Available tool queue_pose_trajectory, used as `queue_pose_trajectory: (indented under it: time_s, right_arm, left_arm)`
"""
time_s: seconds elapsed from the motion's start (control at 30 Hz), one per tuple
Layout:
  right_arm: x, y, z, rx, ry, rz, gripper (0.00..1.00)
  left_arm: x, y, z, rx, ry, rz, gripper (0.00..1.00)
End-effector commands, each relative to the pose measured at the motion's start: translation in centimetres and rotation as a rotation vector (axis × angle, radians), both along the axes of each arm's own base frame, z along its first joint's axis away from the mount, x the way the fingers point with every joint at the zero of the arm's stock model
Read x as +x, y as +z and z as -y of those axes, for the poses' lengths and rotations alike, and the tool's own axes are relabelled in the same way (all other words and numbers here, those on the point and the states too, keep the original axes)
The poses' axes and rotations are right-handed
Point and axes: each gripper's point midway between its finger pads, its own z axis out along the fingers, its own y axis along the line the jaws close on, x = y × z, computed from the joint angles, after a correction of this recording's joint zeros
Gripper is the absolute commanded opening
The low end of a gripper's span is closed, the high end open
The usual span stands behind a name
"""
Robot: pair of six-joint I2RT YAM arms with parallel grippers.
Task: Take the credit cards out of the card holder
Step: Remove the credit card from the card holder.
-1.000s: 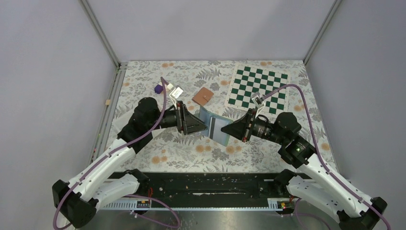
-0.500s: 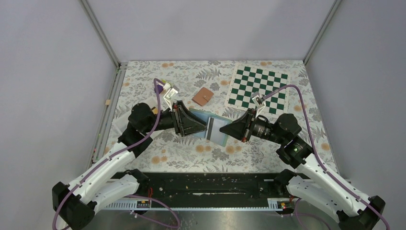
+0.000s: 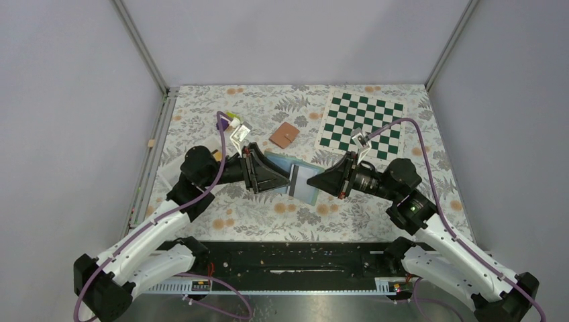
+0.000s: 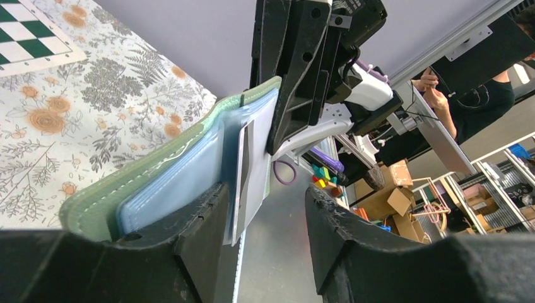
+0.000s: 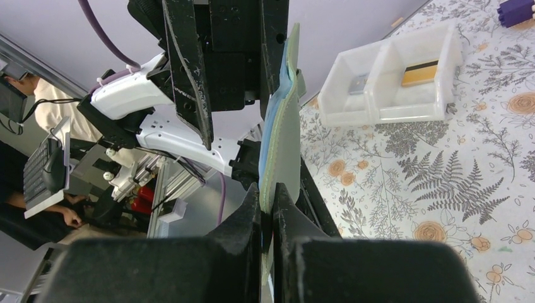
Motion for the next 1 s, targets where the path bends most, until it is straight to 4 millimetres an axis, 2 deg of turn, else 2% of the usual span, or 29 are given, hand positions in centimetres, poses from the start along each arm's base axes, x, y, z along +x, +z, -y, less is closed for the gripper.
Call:
queue_pose_trajectory:
  time_s: [0.0,0.2,0.3,0.37,0.53,0.67,0.97]
  right_arm:
    - [-1.1,2.5,-0.3,0.064,0.069,0.07,0.0]
    - [-1.2,2.5,-0.5,0.077,0.087,0.059,0.0]
    - [-1.1,2.5,-0.6,0.075,0.084,0.055,0.0]
    - [-1.1,2.5,-0.6,0.076,0.088,0.049,0.0]
    - [-1.5,2.4,-0.7,0.082,0.109,0.039,0.0]
    - [-1.5,2.3,-0.6,0.078,0.106,0.041,0.0]
    - [-1.8,1.7,0.5,0.041,0.066,0.073,0.0]
  left_arm:
    - [-0.1,-0.2,0.3,-0.004,-0.005,0.026,0.48]
    - [-0.4,0.1,0.4,-0.004,-0.021,0.041,0.45]
    - [-0.5,0.2,0.4,-0.013,-0.032,0.046,0.36]
    - [-0.6,0.3,0.5,-0.02,-0.034,0.044,0.27]
    - [-0.5,0.1,0.6,-0.024,-0.045,0.028,0.18]
    - [-0.6,0.1,0.7,-0.028,-0.053,0.025,0.0]
    - [-0.7,0.2,-0.4,0.001,0.014,0.078,0.0]
